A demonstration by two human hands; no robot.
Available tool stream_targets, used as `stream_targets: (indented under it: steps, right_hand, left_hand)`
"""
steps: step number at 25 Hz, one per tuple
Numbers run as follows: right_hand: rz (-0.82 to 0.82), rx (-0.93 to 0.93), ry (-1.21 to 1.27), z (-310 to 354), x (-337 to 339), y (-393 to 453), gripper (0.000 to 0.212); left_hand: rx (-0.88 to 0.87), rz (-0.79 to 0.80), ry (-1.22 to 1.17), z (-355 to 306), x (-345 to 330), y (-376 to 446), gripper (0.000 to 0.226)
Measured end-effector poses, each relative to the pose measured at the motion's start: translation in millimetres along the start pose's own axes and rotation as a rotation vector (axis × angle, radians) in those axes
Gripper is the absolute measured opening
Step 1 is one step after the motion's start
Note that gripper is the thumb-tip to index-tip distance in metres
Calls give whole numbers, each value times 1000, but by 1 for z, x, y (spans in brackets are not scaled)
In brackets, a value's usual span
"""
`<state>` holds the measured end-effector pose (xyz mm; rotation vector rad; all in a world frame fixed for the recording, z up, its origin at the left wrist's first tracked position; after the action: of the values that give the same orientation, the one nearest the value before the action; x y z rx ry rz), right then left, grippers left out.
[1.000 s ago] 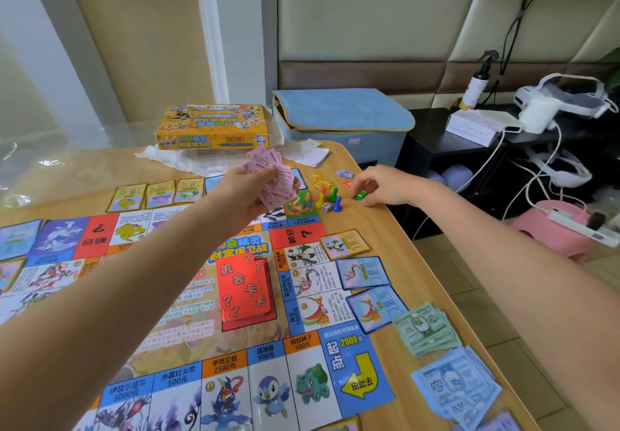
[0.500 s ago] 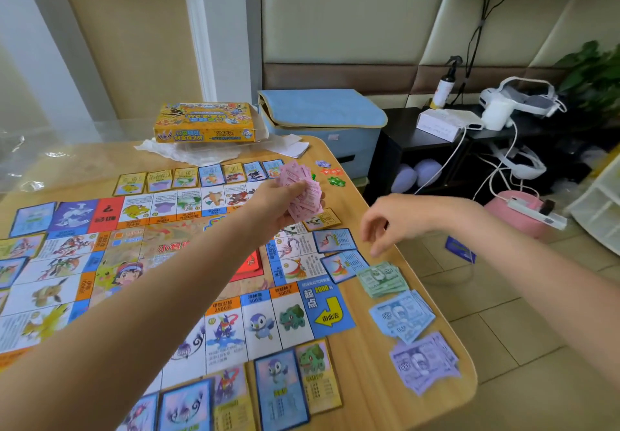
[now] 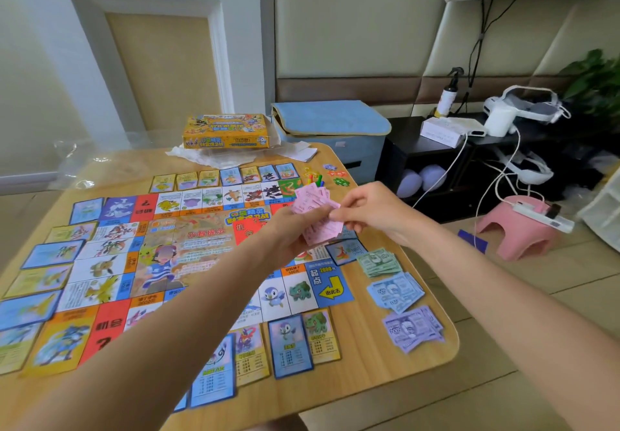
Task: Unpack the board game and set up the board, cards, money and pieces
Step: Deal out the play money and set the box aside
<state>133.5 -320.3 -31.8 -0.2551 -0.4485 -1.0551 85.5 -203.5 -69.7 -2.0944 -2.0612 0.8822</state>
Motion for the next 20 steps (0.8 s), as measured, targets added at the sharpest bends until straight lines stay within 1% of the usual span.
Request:
stream_targets:
  steps: [2,4,6,7,9,10,11,13,14,15,17,20]
  right_hand:
    - [-47,-14,49,-4,3,2,9]
    - [-38,-30,54,-9,2,3,7]
    - [-46,-59,38,-16,1,7,2]
    - [-101,-78,62,-22,6,11,5]
    - [-268,-152,175,-41,24,16,14]
    - [-335,-194,165,-50,34,17,15]
    - [-361,-234,90,-59,41,16,14]
    - [-311,-296,-135,-72,46,12,7]
    - [-275,-321,-237,-75,45,9,7]
    - [-248,-337,-317,-77,43,7,12]
    - [-214,-349,-425,-81,41,6,20]
    - [-182,-338,-498,-79,39,1,16]
  left_hand:
    - [9,21,-35,-3,2,-3,17]
    - [27,-12,-8,-3,10,-1,14]
    - [33,-53,-6,-4,16,3,16]
    - [27,-68,-31,-5,18,6,20]
    - [3,-102,-76,-11,24,13,28]
    - [-10,-125,-76,-15,27,14,30]
    - [-19,-148,-66,-17,31,16,31]
    - [-19,-173,-40,-20,35,18,34]
    - [-16,-175,-31,-19,35,19,35]
    - [-15,-176,-20,-19,35,19,35]
    - [-15,-182,-8,-17,33,18,34]
    - [-18,-181,1,-15,28,16,32]
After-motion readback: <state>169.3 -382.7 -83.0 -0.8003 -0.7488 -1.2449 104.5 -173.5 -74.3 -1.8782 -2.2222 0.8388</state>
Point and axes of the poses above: each hand's wrist, its own y-axis towards the middle knuckle, its own x-axis out of the back of the hand, z = x × y, the point moved 7 cm from there along y, towards the middle knuckle, and after that the axes turned 7 degrees about x, right-handed, at the moved point
